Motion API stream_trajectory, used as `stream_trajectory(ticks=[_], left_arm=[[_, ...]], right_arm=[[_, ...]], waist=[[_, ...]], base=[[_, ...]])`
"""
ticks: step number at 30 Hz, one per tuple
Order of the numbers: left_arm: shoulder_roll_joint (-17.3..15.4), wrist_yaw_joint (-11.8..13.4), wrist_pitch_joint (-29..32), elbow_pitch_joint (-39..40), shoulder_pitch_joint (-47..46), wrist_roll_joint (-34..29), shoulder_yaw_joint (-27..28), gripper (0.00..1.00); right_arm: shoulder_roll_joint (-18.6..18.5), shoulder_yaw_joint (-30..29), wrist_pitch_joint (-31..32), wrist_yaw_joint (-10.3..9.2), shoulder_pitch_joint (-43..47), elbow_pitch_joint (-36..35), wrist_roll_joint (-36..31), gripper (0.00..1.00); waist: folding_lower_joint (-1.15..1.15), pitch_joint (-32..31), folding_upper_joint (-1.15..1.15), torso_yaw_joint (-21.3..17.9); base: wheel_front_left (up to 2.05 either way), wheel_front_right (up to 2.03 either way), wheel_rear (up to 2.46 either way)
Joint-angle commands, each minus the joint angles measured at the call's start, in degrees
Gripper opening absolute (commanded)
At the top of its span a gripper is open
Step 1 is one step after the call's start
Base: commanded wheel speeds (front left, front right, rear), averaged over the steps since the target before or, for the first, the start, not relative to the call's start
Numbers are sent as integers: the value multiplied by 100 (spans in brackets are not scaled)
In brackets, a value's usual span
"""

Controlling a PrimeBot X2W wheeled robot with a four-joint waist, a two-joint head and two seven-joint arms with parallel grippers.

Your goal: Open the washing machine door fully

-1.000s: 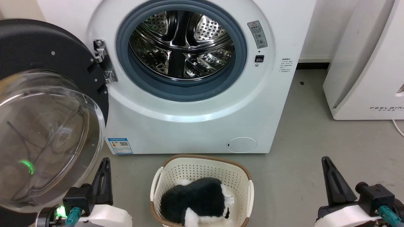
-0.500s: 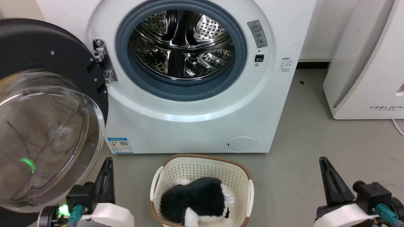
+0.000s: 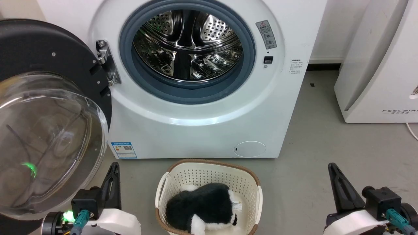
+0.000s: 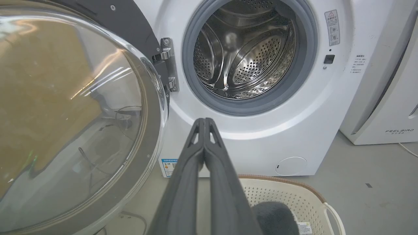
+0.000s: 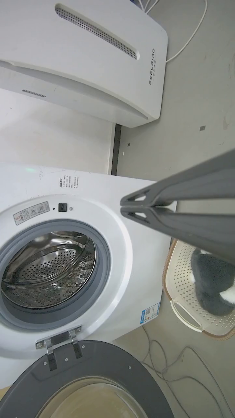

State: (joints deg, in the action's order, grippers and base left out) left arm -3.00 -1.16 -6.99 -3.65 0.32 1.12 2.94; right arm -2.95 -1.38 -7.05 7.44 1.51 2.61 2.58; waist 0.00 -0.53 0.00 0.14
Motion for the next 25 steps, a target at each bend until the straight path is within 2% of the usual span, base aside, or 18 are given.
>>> stream_trajectory(ticks=[1,25], left_arm=[[5,17,22,44,-17,-39,-13,0],[8,59,308,180,-24,-70,-132,0]], right_arm=[[4,15,36,2,-75,-53,-26,0],[5,67,319,3,-108,-141,-124,0]], waist=[[0,1,0,0],[0,23,0,-6]], base=[[0,0,0],[0,0,0]])
